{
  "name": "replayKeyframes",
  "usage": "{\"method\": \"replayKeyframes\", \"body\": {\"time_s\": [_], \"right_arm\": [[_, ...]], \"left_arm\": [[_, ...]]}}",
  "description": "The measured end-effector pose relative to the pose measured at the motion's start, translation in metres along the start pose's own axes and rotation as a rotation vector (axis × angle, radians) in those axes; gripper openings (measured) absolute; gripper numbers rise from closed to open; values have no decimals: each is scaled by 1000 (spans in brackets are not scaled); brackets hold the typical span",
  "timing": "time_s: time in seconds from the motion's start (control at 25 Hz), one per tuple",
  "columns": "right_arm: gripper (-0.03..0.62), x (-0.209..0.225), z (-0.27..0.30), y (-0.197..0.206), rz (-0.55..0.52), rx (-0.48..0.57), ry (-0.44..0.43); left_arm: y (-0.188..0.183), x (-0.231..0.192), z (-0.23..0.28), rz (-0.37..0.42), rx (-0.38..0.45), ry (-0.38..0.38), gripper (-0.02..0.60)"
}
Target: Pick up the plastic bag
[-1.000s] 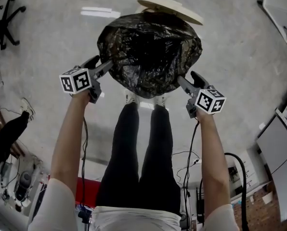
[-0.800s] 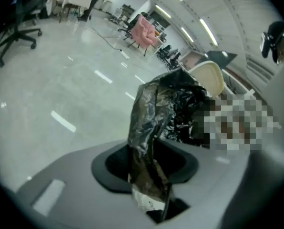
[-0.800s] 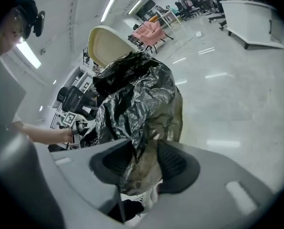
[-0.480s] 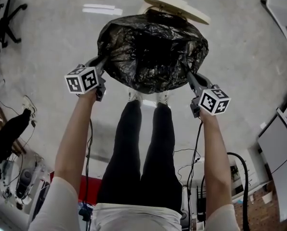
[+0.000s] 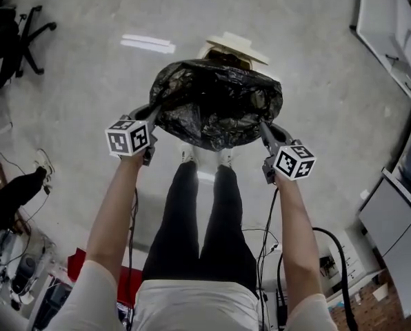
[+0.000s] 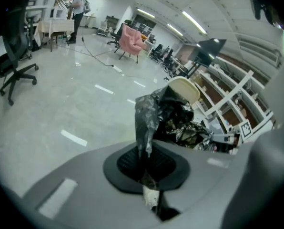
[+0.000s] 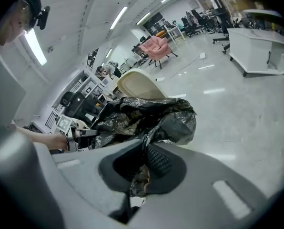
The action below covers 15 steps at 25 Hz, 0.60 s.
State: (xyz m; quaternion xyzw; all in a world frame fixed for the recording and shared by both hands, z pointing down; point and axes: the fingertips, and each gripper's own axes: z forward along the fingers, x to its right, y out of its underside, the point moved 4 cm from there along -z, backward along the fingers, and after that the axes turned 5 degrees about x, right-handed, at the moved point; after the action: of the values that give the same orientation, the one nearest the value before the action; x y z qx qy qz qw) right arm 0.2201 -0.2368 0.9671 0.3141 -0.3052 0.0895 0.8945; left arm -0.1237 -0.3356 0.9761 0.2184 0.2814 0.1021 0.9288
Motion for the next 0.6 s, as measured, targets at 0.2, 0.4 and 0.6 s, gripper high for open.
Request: {"method": "replayKeyframes", "body": {"time_s": [0.2,0.4,0.6], "right_arm": [[1,-25,-26,-28,-41,22,-2],[0,-56,-64,-50,-61,43,-4],[0,-96,-115,-87,-107,72,-29]], "left_arm": [[-18,27,-28,0,33,8,6],[-35,58,-72,-14,71,7,6],[-63,108,-128,4,112,10,6]]}}
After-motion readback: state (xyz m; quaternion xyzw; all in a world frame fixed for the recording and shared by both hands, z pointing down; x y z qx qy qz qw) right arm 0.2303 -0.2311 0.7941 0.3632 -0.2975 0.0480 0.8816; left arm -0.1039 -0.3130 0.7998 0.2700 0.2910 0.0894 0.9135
